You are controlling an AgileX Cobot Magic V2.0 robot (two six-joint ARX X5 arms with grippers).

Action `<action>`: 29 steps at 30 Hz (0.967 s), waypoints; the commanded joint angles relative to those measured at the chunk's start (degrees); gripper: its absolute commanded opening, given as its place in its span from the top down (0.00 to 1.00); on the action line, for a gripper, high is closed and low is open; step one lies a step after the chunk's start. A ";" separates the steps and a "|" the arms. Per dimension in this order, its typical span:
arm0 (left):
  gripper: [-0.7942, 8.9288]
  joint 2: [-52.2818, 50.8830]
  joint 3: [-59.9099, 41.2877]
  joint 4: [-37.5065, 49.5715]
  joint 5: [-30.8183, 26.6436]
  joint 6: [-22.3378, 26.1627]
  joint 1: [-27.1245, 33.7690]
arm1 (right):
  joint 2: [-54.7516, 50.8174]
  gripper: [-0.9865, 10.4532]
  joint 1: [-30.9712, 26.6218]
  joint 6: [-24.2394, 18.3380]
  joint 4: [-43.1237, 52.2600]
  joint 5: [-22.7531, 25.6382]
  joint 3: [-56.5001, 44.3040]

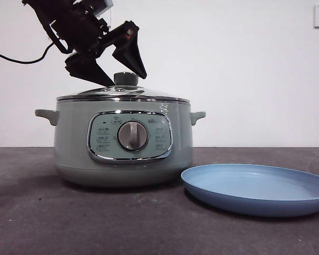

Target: Take the potato out from the steamer,put the potato on the plate,close the lid

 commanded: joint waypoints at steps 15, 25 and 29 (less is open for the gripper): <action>0.93 0.92 -0.07 -0.04 -0.07 0.79 -1.42 | 0.09 0.36 0.09 0.13 0.33 0.37 0.09; 0.93 -0.09 -0.07 -0.44 -0.09 0.76 -1.42 | 0.35 0.36 0.09 0.13 0.33 0.37 0.09; 0.93 -2.14 -0.07 -0.22 -0.11 0.76 -1.36 | 0.37 0.36 0.09 0.15 0.35 0.37 0.09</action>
